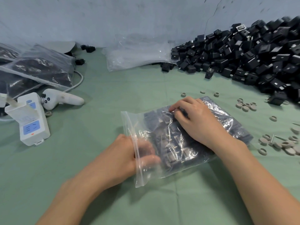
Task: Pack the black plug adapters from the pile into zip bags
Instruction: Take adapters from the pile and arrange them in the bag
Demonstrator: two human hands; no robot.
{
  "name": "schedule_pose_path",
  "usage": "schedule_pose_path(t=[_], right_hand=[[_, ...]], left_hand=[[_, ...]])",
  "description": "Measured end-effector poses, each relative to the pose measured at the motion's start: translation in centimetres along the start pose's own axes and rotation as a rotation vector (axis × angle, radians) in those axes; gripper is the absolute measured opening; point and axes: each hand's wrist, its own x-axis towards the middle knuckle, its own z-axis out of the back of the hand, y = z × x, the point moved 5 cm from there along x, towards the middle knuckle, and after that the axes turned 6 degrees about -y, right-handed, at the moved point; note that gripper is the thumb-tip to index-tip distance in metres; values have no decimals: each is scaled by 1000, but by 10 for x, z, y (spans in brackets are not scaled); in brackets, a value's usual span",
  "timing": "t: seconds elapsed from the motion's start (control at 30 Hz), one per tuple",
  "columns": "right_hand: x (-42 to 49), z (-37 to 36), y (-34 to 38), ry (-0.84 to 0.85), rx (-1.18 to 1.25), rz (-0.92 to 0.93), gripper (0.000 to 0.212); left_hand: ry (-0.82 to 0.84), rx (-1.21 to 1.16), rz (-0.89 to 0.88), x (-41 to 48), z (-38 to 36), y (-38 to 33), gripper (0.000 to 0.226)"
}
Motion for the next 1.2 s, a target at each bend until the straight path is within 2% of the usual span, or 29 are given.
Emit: schedule_pose_path(t=[0.07, 0.13, 0.2, 0.33, 0.5, 0.6, 0.7, 0.8, 0.87, 0.93, 0.97, 1.03, 1.1, 1.2], right_hand=[[1, 0, 1, 8, -11, -1, 24], [1, 0, 3, 38, -48, -1, 25], [1, 0, 5, 66, -108, 5, 26], [-2, 0, 11, 90, -169, 17, 29], [0, 14, 12, 26, -72, 13, 29], [1, 27, 2, -60, 20, -33, 27], [0, 44, -14, -155, 165, -116, 24], [-5, 64, -36, -284, 363, -239, 24], [-7, 79, -56, -418, 547, -377, 25], [-11, 92, -82, -572, 760, -561, 24], [-15, 97, -96, -636, 862, -671, 24], [-25, 103, -122, -745, 1049, -870, 23], [-36, 105, -144, -848, 1241, -1026, 18], [-47, 108, -168, -925, 1436, -1174, 13]], left_hand=[[-64, -241, 95, -1, 9, 8, 33], [-225, -543, 299, 2, 19, 22, 36], [-291, -767, 429, 6, 18, 25, 43], [-415, -564, 429, 1, 25, 30, 38], [-469, -595, 589, -8, 25, 46, 41], [-619, -521, 611, -11, 32, 48, 40], [-844, -316, 516, -19, 56, 37, 42], [-920, -212, 320, -12, 63, -9, 40], [-848, -243, 136, 12, 57, -55, 37], [-653, -243, -39, 52, 38, -99, 22], [-537, -171, -98, 76, 26, -119, 15], [-330, -8, -185, 127, -5, -150, 33], [-178, 84, -180, 180, -37, -167, 50], [-86, 191, -172, 253, -79, -182, 69]])
